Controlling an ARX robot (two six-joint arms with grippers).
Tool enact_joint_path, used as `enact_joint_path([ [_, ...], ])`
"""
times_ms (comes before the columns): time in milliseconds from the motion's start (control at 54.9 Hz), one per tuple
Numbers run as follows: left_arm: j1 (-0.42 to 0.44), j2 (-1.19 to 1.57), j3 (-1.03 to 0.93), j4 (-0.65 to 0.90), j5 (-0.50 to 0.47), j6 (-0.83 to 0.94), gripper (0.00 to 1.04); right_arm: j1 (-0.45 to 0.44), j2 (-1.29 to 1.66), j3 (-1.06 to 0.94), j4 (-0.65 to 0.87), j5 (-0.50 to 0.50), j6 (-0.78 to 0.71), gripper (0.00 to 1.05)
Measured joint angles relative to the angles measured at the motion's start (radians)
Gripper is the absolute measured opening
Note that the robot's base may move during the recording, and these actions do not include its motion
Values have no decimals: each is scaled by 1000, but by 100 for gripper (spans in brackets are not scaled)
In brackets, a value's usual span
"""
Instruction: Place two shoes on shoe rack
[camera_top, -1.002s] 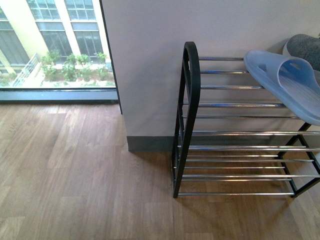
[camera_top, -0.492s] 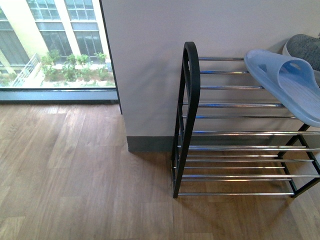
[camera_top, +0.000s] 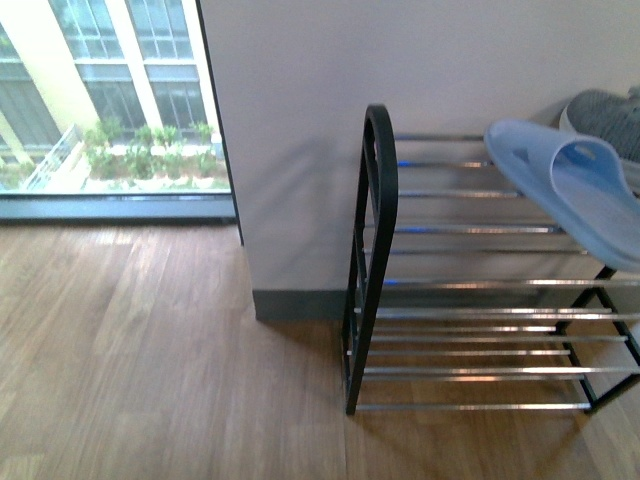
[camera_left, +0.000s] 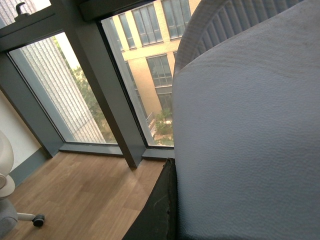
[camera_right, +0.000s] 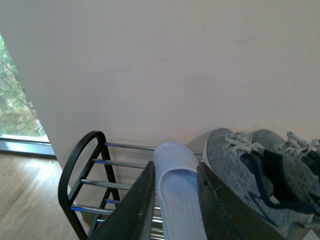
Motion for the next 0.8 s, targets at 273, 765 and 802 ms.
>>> enact_joint_path([
  [273,0,0,0,0,0,0,2,107,-151,-138,-8,101,7,2],
  [765,0,0,0,0,0,0,2,303,-432,-273,-154,285,7,2],
  [802,0,0,0,0,0,0,2,303,-446,-277,-164,288,7,2],
])
